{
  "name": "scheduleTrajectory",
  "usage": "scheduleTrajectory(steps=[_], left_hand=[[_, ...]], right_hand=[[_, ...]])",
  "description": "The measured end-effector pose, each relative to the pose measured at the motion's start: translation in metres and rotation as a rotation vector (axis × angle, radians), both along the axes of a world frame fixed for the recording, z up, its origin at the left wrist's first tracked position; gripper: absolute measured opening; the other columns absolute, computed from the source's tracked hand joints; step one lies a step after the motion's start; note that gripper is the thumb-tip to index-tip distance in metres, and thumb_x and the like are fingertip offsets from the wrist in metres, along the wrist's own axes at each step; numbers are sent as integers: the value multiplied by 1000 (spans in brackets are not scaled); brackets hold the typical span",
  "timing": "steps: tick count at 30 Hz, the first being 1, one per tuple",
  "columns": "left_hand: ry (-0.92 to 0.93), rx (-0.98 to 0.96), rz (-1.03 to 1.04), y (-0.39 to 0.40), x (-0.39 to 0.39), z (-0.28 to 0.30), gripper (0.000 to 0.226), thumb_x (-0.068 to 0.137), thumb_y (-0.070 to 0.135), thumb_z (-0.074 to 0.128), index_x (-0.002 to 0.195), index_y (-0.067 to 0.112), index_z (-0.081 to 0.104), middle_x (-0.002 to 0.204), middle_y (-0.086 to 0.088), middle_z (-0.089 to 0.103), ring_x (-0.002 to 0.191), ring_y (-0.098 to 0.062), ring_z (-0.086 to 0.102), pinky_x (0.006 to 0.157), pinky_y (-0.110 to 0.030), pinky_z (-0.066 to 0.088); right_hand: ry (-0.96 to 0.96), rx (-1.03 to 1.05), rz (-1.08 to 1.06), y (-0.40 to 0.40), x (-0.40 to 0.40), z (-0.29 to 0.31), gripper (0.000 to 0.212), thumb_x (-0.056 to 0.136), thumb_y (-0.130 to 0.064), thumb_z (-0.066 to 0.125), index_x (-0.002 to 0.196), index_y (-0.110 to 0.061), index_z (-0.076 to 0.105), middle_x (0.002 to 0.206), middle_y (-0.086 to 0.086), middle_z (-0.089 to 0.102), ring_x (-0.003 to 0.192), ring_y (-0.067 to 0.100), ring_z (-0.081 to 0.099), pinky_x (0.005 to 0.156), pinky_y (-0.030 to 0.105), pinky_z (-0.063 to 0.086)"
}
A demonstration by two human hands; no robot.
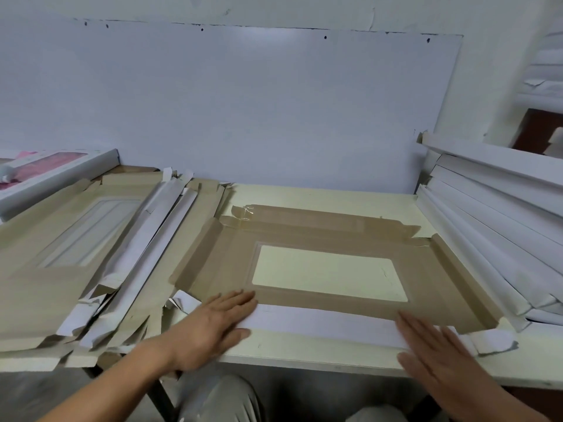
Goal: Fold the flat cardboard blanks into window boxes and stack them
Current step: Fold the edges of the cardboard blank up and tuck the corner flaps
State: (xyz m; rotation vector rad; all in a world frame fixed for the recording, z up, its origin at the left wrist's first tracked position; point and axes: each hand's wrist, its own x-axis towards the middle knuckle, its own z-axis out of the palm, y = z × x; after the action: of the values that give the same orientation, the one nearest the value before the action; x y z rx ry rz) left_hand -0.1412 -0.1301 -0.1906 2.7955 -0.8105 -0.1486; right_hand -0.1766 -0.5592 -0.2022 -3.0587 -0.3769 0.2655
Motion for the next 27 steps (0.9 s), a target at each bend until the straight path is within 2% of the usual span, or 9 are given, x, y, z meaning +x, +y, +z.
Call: scheduleTrajectory(steps=[6,9,11,12,15,19,21,24,27], left_hand=[[-135,-74,13,22,5,4,43,101,41,47,140,24,52,153,10,39,143,-2,29,111,-7,14],[-176,-57,-20,16,7,12,41,103,42,39,125,18,63,138,4,58,128,-11,49,109,-13,29],[-198,-42,-41,13,7,19,46,103,43,30,111,15,65,118,2,67,111,-17,58,98,-28,43],[-219,-25,-40,11,7,21,46,103,43,27,107,16,64,112,3,67,105,-17,59,93,-32,45],[-294,2,12,5,8,23,31,103,34,34,98,19,60,100,5,62,95,-17,52,85,-32,44],[-292,106,156,-9,16,20,23,101,32,34,98,19,53,96,1,57,94,-21,50,83,-33,39],[-288,127,200,-18,21,18,23,102,34,31,97,21,49,96,2,56,94,-22,51,83,-35,37],[-281,142,217,-33,29,11,20,101,32,29,99,21,45,95,0,57,92,-26,55,81,-36,36],[-271,169,219,-51,36,7,12,94,21,36,103,19,44,96,-3,58,89,-30,57,76,-36,32]], right_hand=[[-77,4,-98,-37,-1,0,62,102,-54,24,147,-38,-16,157,-21,-15,148,-2,-8,118,25,-12],[-147,47,-58,-13,-3,10,52,98,-50,48,147,-43,30,153,-21,20,145,10,24,121,37,11],[-275,202,-38,0,-1,14,38,88,-31,73,125,-29,67,132,-9,55,120,20,54,104,45,40],[-343,243,1,6,1,14,29,84,-24,77,113,-23,74,115,-8,63,105,19,59,93,42,47],[-349,300,81,24,9,19,7,91,-22,69,97,-23,73,92,-15,58,89,7,55,81,32,48],[-336,317,63,44,26,24,21,99,-30,55,78,-32,58,78,-13,53,77,7,51,71,25,44],[-306,266,14,50,35,23,22,102,-39,42,86,-37,57,84,-11,58,82,8,54,74,26,47],[-255,221,-24,59,48,21,33,104,-45,29,121,-42,58,113,-21,62,104,1,55,88,23,46],[-222,216,10,74,59,18,37,105,-44,25,132,-42,52,122,-22,58,111,1,53,94,23,43]])
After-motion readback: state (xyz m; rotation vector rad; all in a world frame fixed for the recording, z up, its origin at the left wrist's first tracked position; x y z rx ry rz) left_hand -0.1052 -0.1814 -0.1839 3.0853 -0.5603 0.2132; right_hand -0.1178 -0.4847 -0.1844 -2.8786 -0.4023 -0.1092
